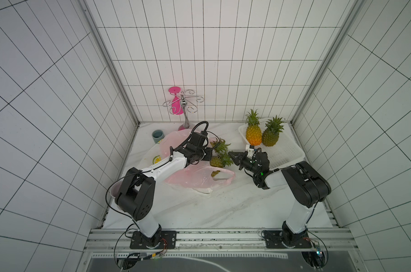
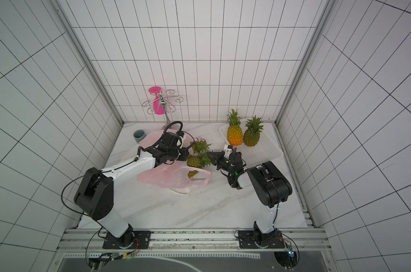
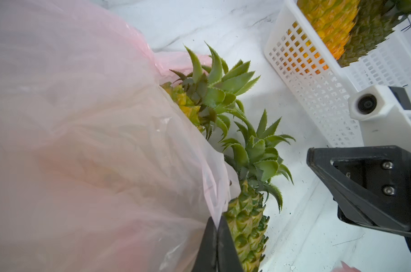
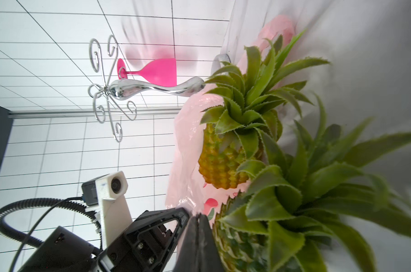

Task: Place the pineapple into a plastic bag & tie a knot
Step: Adjust the pineapple in the plastic bag.

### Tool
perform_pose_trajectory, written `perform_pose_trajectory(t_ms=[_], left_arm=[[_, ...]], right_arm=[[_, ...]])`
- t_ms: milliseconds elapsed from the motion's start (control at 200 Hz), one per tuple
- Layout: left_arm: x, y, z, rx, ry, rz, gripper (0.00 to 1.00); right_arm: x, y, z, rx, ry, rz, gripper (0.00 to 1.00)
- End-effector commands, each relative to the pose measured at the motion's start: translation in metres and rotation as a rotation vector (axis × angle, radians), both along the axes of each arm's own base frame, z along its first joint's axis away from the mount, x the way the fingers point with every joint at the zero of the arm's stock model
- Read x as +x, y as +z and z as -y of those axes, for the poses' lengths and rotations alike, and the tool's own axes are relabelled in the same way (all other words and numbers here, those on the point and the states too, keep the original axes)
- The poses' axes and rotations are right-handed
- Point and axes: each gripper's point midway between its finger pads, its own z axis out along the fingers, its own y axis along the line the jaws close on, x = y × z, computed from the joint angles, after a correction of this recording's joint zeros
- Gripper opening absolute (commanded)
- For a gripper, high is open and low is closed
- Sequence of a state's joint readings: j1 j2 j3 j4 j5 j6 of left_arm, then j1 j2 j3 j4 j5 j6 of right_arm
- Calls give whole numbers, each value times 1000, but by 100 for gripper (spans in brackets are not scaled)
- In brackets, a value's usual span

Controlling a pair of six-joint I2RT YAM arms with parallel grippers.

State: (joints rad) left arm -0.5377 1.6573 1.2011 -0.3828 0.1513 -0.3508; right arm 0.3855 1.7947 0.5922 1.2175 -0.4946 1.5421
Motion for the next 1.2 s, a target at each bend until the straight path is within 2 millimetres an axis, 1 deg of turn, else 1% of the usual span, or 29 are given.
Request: perform_pose_trajectory(t_ms=[0,45,90,140,200,215,300,345,395,490,595,710,820,909,949,994,1029,1129,1194], left_arm=[[-4,14,-3,-5,-5,16,0],[-5,15,-3,-6,-7,17,0],[-7,16,-4,-3,-9,16,0],[-10,14,-5,4,-9,11,0],[-13,10,-7,11,-12,4,0],[-15,8,-7,13,-13,-1,0],[-18,-5,-8,26,-12,-20,0],[-20,-12,-7,24,-11,-32,0],[-22,-19,-5,20,-13,-43,0],[-25,-33,0,33,-22,-62,0],[-27,-51,1,51,-28,-91,0],[-28,-60,1,62,-34,-104,0],[-28,-66,1,71,-41,-112,0],[-28,-69,1,72,-48,-116,0],[-28,-69,1,70,-50,-116,0],[-28,-70,1,68,-53,-117,0],[-28,-70,1,67,-53,-119,0],[-28,-70,2,65,-56,-118,0],[-29,-71,2,66,-59,-120,0]], right_arm=[[-10,26,4,68,25,24,0],[-10,21,3,10,37,13,0],[-12,8,3,-75,50,-27,0],[-16,-8,4,-180,55,-91,22],[-22,-15,4,-257,48,-117,48],[-24,-17,5,-270,43,-125,53],[-29,-21,6,-291,32,-161,70],[-30,-24,6,-286,25,-180,75],[-29,-25,4,-276,24,-191,77],[-27,-29,-5,-251,28,-214,84],[-19,-31,-13,-231,7,-219,88],[-8,-30,-16,-197,-39,-208,94],[2,-32,-22,-189,-68,-208,98],[13,-33,-25,-164,-104,-202,98],[17,-37,-27,-149,-109,-208,98],[22,-40,-30,-128,-118,-212,96],[25,-44,-30,-108,-131,-218,92],[31,-55,-25,-60,-190,-225,80],[35,-59,-24,-45,-208,-220,70]])
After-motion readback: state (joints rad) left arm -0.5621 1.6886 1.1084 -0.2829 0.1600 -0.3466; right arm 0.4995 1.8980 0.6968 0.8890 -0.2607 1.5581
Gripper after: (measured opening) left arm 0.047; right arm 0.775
